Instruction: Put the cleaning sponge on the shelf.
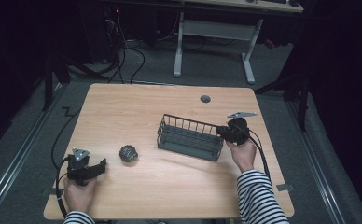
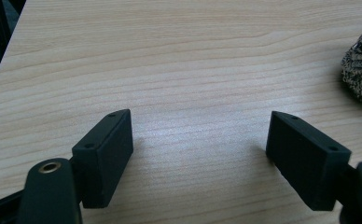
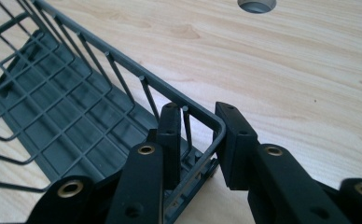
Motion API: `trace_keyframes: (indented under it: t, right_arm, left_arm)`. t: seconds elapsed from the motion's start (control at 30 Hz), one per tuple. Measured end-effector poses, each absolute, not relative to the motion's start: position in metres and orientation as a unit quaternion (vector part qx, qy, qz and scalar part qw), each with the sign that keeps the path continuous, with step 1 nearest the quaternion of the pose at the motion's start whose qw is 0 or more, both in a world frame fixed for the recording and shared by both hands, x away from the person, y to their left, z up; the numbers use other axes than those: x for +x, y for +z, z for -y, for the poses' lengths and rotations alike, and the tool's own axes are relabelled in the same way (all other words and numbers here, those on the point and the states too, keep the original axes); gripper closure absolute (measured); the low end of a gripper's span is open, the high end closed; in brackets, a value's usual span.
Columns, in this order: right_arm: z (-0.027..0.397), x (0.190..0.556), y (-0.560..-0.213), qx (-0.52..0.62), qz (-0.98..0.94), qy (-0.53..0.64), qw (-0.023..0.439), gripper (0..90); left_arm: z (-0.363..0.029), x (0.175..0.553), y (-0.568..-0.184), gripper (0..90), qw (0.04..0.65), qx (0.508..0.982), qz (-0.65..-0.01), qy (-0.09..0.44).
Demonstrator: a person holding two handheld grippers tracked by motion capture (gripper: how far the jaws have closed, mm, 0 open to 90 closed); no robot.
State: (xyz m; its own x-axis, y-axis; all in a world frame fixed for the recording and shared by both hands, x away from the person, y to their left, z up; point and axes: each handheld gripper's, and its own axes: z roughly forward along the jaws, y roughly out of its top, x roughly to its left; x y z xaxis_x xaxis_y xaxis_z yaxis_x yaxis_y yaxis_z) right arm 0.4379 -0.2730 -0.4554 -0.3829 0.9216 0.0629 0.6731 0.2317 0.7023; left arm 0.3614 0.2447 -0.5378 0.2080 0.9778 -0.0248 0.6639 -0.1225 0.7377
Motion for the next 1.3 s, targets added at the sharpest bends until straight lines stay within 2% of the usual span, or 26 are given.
trace_keyframes:
  t: [0.73, 0.97, 1.1, 1.3]
  right_arm:
    - [0.28, 0.384, -0.457, 0.521, -0.756, 0.348, 0.189, 70.1]
    - [0.284, 0.378, -0.447, 0.524, -0.732, 0.389, 0.197, 43.5]
    - [0.293, 0.371, -0.44, 0.526, -0.717, 0.408, 0.206, 39.0]
    - [0.308, 0.355, -0.435, 0.525, -0.701, 0.432, 0.215, 39.7]
  left_arm:
    - [-0.245, 0.361, -0.538, 23.3, 0.321, 0.708, -0.579, 0.245]
    - [-0.245, 0.361, -0.538, 23.3, 0.32, 0.708, -0.58, 0.245]
    - [-0.245, 0.361, -0.538, 23.2, 0.32, 0.708, -0.58, 0.245]
    - [-0.244, 0.361, -0.538, 23.0, 0.32, 0.709, -0.579, 0.244]
